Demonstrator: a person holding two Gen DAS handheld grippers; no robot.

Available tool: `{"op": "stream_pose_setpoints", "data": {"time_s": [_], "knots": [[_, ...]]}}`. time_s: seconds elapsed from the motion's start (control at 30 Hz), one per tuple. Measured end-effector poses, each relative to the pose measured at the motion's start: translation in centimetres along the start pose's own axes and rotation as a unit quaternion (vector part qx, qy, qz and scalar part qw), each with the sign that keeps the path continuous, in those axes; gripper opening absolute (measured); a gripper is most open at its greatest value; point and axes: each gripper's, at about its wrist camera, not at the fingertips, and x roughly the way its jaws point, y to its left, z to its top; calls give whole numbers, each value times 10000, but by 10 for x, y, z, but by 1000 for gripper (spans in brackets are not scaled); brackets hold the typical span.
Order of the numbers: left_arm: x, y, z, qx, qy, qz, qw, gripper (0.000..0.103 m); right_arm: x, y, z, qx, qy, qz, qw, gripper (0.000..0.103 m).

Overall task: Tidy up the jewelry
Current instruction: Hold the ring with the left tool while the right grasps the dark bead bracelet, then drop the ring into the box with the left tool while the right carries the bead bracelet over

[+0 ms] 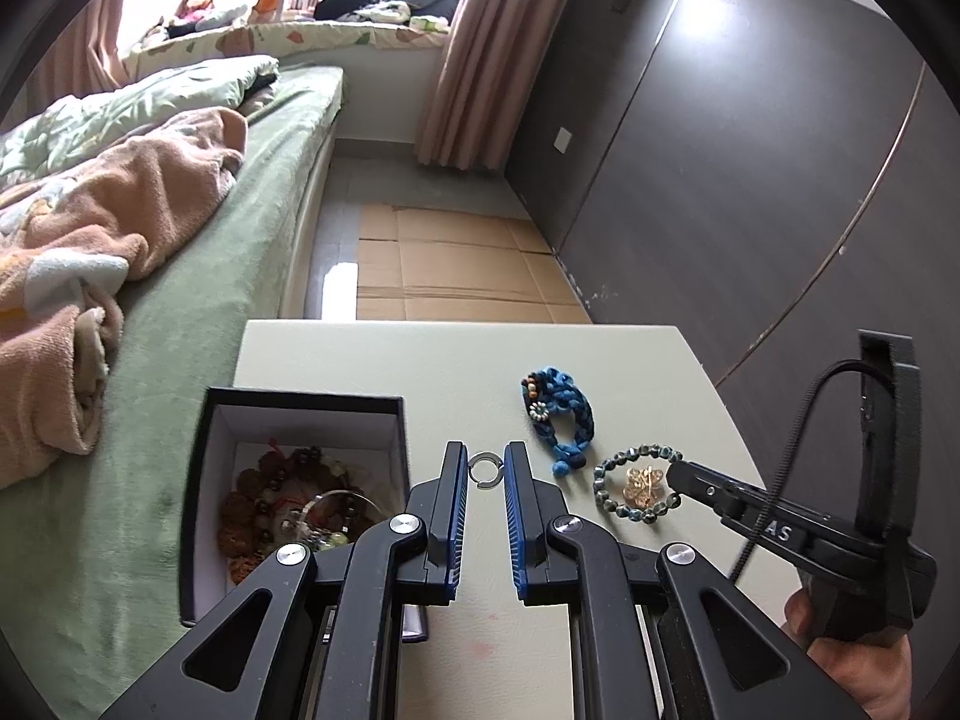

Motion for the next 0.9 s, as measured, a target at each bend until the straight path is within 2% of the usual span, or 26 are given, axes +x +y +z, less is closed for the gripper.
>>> {"op": "stream_pose_setpoints", "data": {"time_s": [0.57,0.83,0.9], "knots": [[-14,54,7,-306,-98,326,9990,13,-25,57,4,-333,-682,994,9921,10],[-7,80,11,-912,150,231,9955,14,-34,74,3,-380,-896,1406,9853,10],[-5,87,11,-1116,236,159,9933,22,-34,76,3,-361,-911,1505,9837,10]]}}
